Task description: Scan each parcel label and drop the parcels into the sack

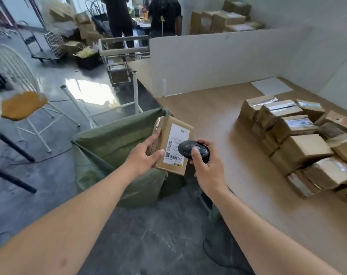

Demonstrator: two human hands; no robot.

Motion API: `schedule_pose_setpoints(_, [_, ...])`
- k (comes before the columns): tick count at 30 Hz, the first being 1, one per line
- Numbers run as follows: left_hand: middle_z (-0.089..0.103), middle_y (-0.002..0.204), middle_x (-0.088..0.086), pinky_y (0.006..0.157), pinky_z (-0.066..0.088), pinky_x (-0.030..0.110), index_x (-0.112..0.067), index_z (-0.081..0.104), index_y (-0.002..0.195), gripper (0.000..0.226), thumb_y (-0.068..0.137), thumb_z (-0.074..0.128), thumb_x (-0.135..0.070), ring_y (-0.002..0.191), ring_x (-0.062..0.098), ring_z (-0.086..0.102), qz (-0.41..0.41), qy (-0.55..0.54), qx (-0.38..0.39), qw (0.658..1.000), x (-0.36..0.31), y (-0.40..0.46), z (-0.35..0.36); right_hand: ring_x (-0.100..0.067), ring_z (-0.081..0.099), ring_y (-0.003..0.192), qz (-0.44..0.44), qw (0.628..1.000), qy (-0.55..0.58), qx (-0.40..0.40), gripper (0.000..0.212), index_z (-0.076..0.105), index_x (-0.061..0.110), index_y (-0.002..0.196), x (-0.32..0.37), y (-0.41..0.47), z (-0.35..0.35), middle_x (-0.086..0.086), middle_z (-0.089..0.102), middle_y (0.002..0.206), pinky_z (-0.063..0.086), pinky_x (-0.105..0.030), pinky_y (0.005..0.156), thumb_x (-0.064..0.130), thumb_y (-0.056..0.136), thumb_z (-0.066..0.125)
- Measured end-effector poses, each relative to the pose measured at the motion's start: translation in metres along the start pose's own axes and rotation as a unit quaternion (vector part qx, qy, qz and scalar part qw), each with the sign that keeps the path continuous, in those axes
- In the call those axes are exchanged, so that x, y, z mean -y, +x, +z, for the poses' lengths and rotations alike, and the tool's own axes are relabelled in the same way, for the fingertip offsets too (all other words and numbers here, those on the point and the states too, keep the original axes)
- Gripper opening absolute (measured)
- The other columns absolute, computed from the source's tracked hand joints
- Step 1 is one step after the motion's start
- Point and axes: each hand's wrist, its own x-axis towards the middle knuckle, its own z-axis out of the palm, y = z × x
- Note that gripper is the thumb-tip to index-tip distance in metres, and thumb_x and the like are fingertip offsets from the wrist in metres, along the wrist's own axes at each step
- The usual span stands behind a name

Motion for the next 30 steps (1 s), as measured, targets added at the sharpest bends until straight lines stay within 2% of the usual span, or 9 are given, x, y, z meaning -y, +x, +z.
schedule_pose_setpoints(3, [0.054,0.148,-0.007,0.106,0.046,0.030,-0.060,0.031,0.155,0.070,0.098,0.068,-0.046,0.127,0.014,0.056,-0.011,0.042,-0.001,0.999,0.037,0.014,-0.044,-0.014,0.075,0.103,0.008,1.000,0.006,0.009,0.024,0.055,0.067,0.112,0.002,0.002,0.053,0.023,0.071,0.111,0.067,-0.051,0.082,0.047,0.103,0.066])
schedule_pose_setpoints(5, [0.053,0.149,-0.001,0.110,0.043,0.037,-0.062,0.031,0.155,0.070,0.097,0.068,-0.050,0.130,0.020,0.055,-0.028,0.073,0.002,0.997,0.058,0.022,-0.067,-0.015,0.075,0.100,0.022,0.999,0.001,0.023,0.024,0.055,0.064,0.115,0.002,0.005,0.081,0.020,0.071,0.113,0.066,-0.046,0.079,0.045,0.105,0.065])
schedule_pose_setpoints(8, [0.051,0.143,0.003,0.110,0.044,0.041,-0.057,0.031,0.157,0.071,0.098,0.068,-0.045,0.121,0.019,0.054,-0.050,0.111,0.007,0.993,0.083,0.034,-0.091,-0.016,0.073,0.093,0.047,0.998,-0.012,0.033,0.022,0.057,0.048,0.127,0.000,0.016,0.114,0.013,0.071,0.116,0.066,-0.046,0.078,0.046,0.106,0.064])
schedule_pose_setpoints(11, [0.049,0.135,0.003,0.109,0.048,0.044,-0.061,0.027,0.156,0.072,0.098,0.068,-0.049,0.116,0.020,0.054,-0.070,0.152,0.023,0.986,0.111,0.053,-0.106,-0.015,0.073,0.098,0.067,0.996,-0.022,0.046,0.026,0.056,0.045,0.130,-0.007,0.036,0.141,0.014,0.070,0.116,0.066,-0.046,0.081,0.047,0.105,0.064])
schedule_pose_setpoints(15, [0.046,0.142,0.005,0.105,0.051,0.047,-0.075,0.019,0.149,0.071,0.096,0.064,-0.060,0.122,0.027,0.055,-0.105,0.207,0.062,0.971,0.147,0.086,-0.110,-0.006,0.069,0.104,0.098,0.993,-0.025,0.056,0.028,0.057,0.041,0.132,-0.026,0.070,0.168,0.017,0.070,0.115,0.057,-0.031,0.088,0.045,0.106,0.064])
schedule_pose_setpoints(17, [0.039,0.155,0.010,0.111,0.047,0.053,-0.084,0.013,0.140,0.070,0.095,0.062,-0.063,0.133,0.035,0.048,-0.116,0.238,0.081,0.961,0.160,0.101,-0.107,-0.010,0.072,0.104,0.120,0.991,-0.030,0.057,0.029,0.056,0.047,0.128,-0.040,0.087,0.179,0.017,0.071,0.113,0.059,-0.038,0.092,0.054,0.101,0.062])
schedule_pose_setpoints(21, [0.027,0.166,0.012,0.121,0.033,0.052,-0.077,0.018,0.148,0.069,0.096,0.061,-0.061,0.147,0.040,0.031,-0.153,0.282,0.126,0.939,0.181,0.128,-0.095,-0.013,0.073,0.102,0.163,0.984,-0.033,0.065,0.029,0.055,0.057,0.120,-0.068,0.117,0.195,0.018,0.072,0.112,0.061,-0.051,0.095,0.065,0.092,0.056])
schedule_pose_setpoints(27, [0.016,0.172,0.012,0.126,0.023,0.057,-0.079,0.017,0.146,0.073,0.094,0.065,-0.061,0.155,0.046,0.016,-0.189,0.272,0.173,0.927,0.214,0.162,-0.070,-0.013,0.074,0.105,0.194,0.977,-0.016,0.084,0.024,0.058,0.056,0.122,-0.096,0.149,0.210,0.022,0.071,0.111,0.060,-0.049,0.099,0.057,0.098,0.061])
schedule_pose_setpoints(30, [0.014,0.173,0.008,0.126,0.022,0.058,-0.073,0.022,0.150,0.077,0.095,0.070,-0.050,0.157,0.044,0.014,-0.190,0.257,0.193,0.928,0.232,0.176,-0.057,-0.012,0.075,0.106,0.210,0.973,-0.011,0.091,0.026,0.058,0.056,0.121,-0.106,0.160,0.217,0.030,0.070,0.111,0.062,-0.052,0.095,0.059,0.096,0.062])
